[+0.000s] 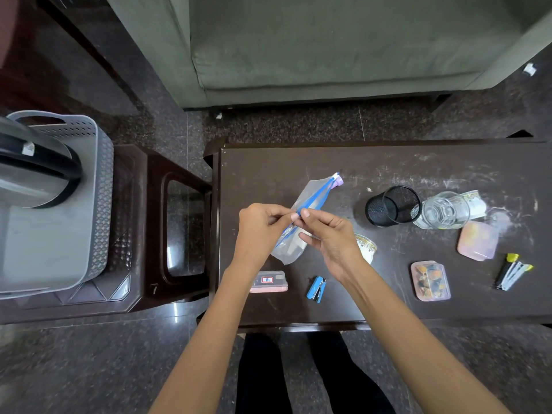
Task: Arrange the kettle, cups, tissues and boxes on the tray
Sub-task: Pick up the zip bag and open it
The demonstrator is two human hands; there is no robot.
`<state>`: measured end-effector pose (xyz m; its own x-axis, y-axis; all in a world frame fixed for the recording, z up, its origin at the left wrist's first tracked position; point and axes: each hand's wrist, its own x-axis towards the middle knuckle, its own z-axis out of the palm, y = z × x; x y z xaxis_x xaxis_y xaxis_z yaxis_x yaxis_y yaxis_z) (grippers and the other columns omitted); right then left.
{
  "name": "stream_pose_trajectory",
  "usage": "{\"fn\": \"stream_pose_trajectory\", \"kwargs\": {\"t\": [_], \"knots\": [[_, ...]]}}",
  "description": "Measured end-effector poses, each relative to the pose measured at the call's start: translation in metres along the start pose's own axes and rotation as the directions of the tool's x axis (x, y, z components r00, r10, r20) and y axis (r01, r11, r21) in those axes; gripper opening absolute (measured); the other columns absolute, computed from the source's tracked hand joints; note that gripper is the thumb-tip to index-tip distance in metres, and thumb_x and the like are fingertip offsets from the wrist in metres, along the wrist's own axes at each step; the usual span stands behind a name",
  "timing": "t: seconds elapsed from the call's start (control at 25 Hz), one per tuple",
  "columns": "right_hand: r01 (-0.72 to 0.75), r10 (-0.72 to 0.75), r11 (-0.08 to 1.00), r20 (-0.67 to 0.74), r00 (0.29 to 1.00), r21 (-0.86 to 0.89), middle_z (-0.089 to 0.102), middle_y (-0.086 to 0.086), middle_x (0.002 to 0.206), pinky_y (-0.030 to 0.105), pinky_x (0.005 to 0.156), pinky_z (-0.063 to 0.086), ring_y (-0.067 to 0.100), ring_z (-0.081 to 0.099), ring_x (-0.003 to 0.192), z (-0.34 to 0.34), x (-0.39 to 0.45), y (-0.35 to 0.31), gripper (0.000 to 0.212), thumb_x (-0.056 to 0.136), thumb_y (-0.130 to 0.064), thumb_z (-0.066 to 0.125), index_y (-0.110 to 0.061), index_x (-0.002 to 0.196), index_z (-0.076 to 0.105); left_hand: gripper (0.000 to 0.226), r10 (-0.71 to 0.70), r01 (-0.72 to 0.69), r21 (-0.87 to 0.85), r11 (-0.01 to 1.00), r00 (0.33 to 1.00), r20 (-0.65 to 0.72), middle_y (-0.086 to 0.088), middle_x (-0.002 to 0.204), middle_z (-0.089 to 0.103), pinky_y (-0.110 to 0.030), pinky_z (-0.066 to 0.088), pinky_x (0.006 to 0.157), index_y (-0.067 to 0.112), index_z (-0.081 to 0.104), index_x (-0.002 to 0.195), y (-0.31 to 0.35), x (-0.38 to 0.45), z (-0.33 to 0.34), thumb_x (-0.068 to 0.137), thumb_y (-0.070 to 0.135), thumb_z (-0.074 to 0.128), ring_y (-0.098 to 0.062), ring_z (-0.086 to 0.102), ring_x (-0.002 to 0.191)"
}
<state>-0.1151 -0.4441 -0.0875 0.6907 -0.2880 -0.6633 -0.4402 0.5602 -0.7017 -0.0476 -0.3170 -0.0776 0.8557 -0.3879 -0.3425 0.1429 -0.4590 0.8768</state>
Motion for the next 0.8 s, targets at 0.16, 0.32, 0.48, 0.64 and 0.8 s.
{"fn": "stream_pose_trajectory", "kwargs": {"t": [0.16,0.32,0.48,0.64,0.8], "knots": [[0.005,-0.005,1.000,0.027,1.000,0.002,0.074,0.005,0.090,0.020,0.067,0.054,0.012,0.070,0.091,-0.003,0.000,0.001,0.018,0.087,-0.014,0.064,-0.005,0.101,0.070,0.013,0.096,-0.093,0.166,0.982,0.995,-0.008,-0.002,0.081,0.075,-0.026,0.055,0.067,0.011,0.076,0.089,0.003,0.001,0.002,0.088,0.013,0.063,-0.016,0.068,0.074],[0.025,-0.028,0.997,-0.042,0.999,-0.069,0.073,0.009,0.080,0.020,0.063,0.054,0.012,0.070,0.078,0.002,0.001,-0.003,0.011,0.086,-0.009,0.064,-0.003,0.090,0.072,0.014,0.162,-0.146,0.254,0.956,0.986,-0.045,-0.004,0.074,0.073,-0.035,0.053,0.066,0.008,0.075,0.085,-0.003,-0.001,0.007,0.088,0.011,0.061,-0.020,0.065,0.066],[0.053,-0.061,0.991,-0.062,0.996,-0.120,0.071,0.014,0.082,0.025,0.069,0.058,0.015,0.069,0.074,0.005,0.005,-0.002,0.012,0.086,-0.002,0.061,0.006,0.088,0.070,0.014,0.237,-0.186,0.389,0.903,0.968,-0.087,-0.007,0.062,0.068,-0.041,0.051,0.057,0.006,0.067,0.074,-0.006,-0.003,0.017,0.084,0.012,0.058,-0.025,0.061,0.055],[0.076,-0.080,0.984,-0.021,0.997,-0.163,0.070,0.024,0.093,0.034,0.082,0.058,0.024,0.068,0.083,0.002,0.006,0.002,0.016,0.087,-0.003,0.062,0.009,0.096,0.069,0.011,0.191,-0.147,0.342,0.928,0.977,-0.098,-0.003,0.059,0.064,-0.042,0.052,0.056,0.008,0.060,0.070,-0.010,-0.004,0.019,0.079,0.013,0.063,-0.022,0.061,0.054],[0.088,-0.098,0.971,-0.035,0.995,-0.224,0.070,0.020,0.084,0.027,0.066,0.058,0.021,0.068,0.073,0.007,0.004,-0.001,0.011,0.087,-0.001,0.061,0.005,0.087,0.070,0.009,0.145,-0.115,0.220,0.969,0.982,-0.123,-0.002,0.060,0.066,-0.042,0.054,0.060,0.007,0.062,0.072,-0.007,-0.007,0.017,0.080,0.010,0.064,-0.017,0.064,0.056]]}}
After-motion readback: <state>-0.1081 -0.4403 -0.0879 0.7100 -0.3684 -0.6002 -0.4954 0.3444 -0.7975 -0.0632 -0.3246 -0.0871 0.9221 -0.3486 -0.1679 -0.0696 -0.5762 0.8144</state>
